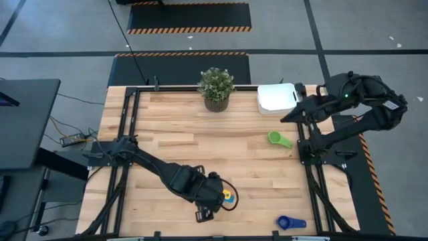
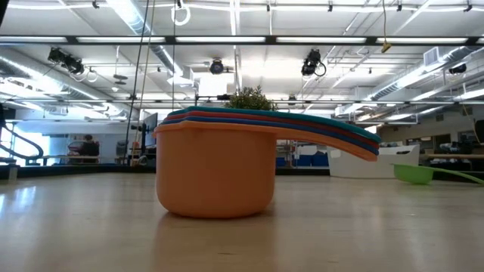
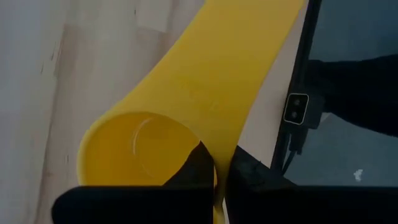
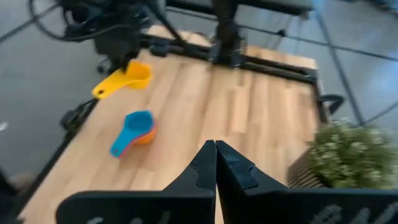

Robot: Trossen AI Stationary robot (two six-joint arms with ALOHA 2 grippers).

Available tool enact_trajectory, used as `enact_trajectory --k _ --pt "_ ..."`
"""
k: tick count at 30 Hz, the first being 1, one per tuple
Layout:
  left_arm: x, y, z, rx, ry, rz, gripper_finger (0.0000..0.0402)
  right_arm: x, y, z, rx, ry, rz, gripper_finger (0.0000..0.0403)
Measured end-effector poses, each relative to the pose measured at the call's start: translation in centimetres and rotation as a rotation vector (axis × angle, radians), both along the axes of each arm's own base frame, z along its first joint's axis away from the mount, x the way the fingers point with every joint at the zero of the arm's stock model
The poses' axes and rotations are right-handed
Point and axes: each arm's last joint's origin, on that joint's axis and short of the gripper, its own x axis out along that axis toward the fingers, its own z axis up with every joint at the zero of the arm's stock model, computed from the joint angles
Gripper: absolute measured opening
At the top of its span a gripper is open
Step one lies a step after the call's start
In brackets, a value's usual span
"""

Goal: Nest measuring cups in basket
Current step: Stack the yellow measuring cup on top of the light blue measuring cup

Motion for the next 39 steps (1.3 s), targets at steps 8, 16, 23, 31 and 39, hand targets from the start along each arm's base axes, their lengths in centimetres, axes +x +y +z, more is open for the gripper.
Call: enact_trajectory --k 8,16,23,31,39 --pt "-0.1 -0.4 -0.2 0.018 -0.012 0.043 0.0013 -0.1 0.5 -1.2 0.116 0.166 0.028 0.0005" --pt "0.3 -1.2 -3.2 0.026 0.02 0.034 0.0013 0.8 1.2 -2.7 0.154 0.378 0.051 0.0004" --pt "0.6 -1.4 -5.8 0.031 0.037 0.049 0.0013 1.6 1.6 -3.0 0.145 0.403 0.074 0.0004" --pt "1.4 -1.7 -9.8 -0.02 0.017 -0.015 0.0013 1.6 1.6 -3.0 0.14 0.401 0.069 0.0004" --pt "1.5 -1.1 -11.7 0.01 0.031 -0.027 0.0013 1.6 1.6 -3.0 0.14 0.401 0.068 0.0004"
